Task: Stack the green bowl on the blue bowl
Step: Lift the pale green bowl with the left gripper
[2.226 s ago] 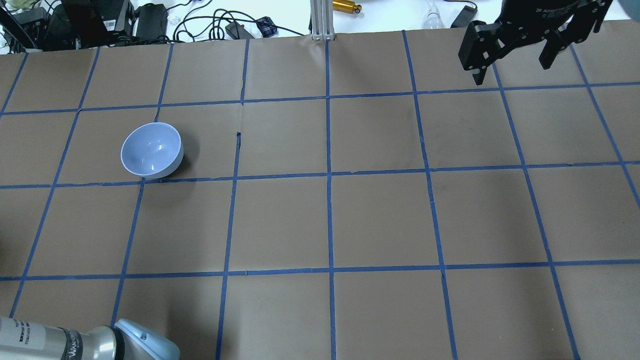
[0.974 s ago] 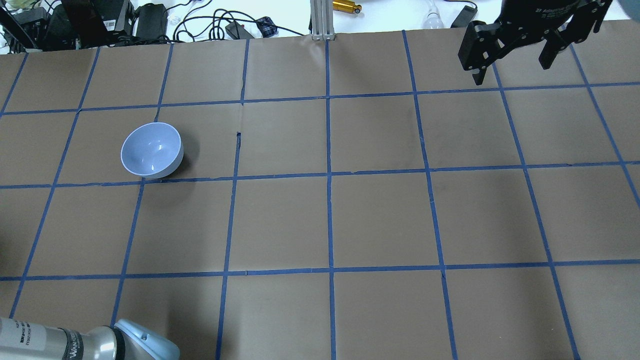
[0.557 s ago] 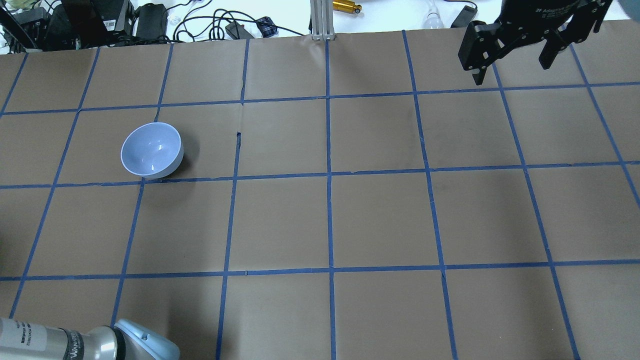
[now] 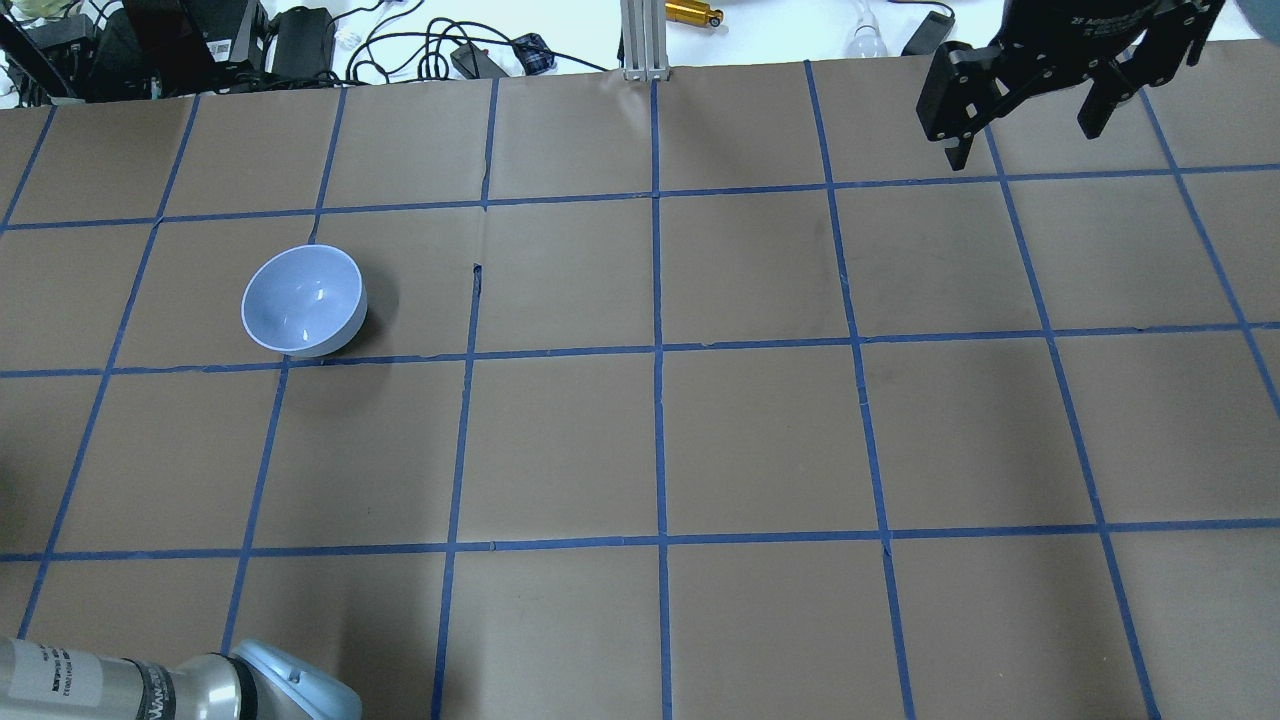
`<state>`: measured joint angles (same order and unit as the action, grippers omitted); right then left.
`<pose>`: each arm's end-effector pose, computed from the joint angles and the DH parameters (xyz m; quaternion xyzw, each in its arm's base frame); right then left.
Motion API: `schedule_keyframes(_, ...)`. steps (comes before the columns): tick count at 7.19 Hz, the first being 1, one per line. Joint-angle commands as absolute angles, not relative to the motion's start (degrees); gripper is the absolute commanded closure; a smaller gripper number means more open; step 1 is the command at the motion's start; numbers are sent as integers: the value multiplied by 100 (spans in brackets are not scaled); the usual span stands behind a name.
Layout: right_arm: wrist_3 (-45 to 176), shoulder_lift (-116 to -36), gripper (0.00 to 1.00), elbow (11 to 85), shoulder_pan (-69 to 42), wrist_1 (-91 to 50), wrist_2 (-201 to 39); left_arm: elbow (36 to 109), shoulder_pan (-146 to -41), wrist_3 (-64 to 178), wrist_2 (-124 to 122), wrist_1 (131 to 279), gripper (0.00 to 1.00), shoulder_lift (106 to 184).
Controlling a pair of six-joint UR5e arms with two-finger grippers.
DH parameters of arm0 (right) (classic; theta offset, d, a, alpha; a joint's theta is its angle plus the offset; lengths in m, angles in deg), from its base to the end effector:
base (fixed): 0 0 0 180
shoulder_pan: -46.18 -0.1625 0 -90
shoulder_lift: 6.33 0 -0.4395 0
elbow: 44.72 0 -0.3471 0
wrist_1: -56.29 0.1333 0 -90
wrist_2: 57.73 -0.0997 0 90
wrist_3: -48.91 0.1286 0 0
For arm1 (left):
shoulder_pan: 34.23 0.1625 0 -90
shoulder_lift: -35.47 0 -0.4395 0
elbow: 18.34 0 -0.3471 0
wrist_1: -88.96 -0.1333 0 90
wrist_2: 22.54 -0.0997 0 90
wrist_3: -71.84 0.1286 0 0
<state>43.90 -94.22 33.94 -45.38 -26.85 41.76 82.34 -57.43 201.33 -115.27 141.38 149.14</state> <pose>0.1247 -0.4604 0.5348 0.0554 -0.9948 0.0181 0.0833 0.4736 -0.3414 0.2465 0.5193 0.8538 0.0276 0.0245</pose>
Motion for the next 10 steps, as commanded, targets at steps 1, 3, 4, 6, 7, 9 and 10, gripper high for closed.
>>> schedule_keyframes(1, 4390, -9422, 0, 3394, -4532, -2685, 4176, 8203, -6232, 20026, -11570, 14283, 100, 14588)
schedule_keyframes(3, 4390, -9422, 0, 3394, -4532, -2685, 4176, 8159, -7057, 19246, -11570, 14704, 100, 14157)
schedule_keyframes(4, 4390, -9422, 0, 3394, -4532, -2685, 4176, 8124, -7462, 18929, -11570, 14775, 100, 13946)
schedule_keyframes(6, 4390, -9422, 0, 3394, -4532, -2685, 4176, 8098, -7912, 18288, -11526, 15012, 100, 13638)
schedule_keyframes(7, 4390, -9422, 0, 3394, -4541, -2685, 4176, 8106, -8175, 17963, -11491, 15031, 100, 13515)
schedule_keyframes(9, 4390, -9422, 0, 3394, -4532, -2685, 4176, 8115, -8956, 16823, -11473, 15171, 100, 13356)
schedule_keyframes(10, 4390, -9422, 0, 3394, -4541, -2685, 4176, 8141, -9395, 16173, -11465, 15198, 100, 13312)
